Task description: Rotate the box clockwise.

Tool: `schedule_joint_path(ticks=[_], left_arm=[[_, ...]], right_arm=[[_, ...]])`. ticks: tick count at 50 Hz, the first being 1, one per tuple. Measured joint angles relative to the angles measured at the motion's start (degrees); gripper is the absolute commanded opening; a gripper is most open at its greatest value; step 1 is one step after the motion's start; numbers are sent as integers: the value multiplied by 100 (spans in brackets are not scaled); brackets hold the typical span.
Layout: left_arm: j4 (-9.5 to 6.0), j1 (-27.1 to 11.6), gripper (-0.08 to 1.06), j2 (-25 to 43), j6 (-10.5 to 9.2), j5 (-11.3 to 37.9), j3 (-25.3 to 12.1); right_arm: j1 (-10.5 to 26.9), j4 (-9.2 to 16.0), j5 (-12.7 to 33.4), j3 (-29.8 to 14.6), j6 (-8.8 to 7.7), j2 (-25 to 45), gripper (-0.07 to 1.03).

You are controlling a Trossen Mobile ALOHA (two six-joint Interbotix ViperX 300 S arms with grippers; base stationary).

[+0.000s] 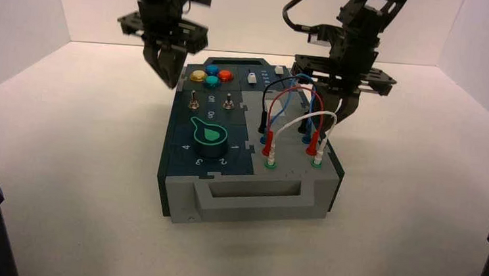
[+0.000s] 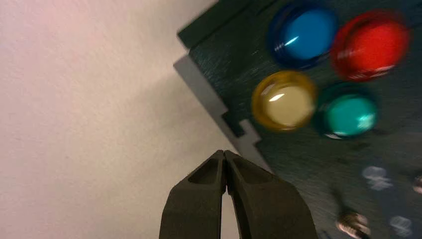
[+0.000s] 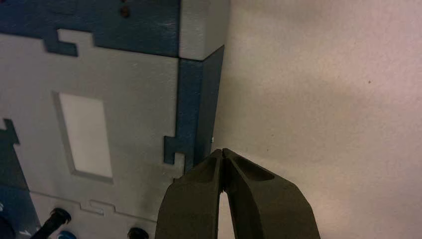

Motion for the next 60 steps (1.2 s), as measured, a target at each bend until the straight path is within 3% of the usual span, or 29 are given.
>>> schedule_joint_path(ticks=[7, 19, 41, 49, 54, 60], left_arm=[[-18, -44, -3, -229, 0, -26, 53], [-53, -79, -3, -1002, 0, 79, 448], [-53, -44, -3, -1811, -9, 255, 650], [-53, -62, -3, -2874, -141, 360, 844], [-70, -44, -3, -3929, -290, 545, 1020], [-70, -62, -3, -4438, -316, 589, 1178]], right_arm=[[35, -97, 0, -9, 0, -88, -2], [88, -352, 105, -18, 9, -624, -2], [88, -483, 308, 158, 70, -1362, -2], [88, -554, 352, 290, 70, -2153, -2], [114, -571, 352, 510, 70, -2909, -2], [97, -571, 334, 633, 62, -3384, -2]])
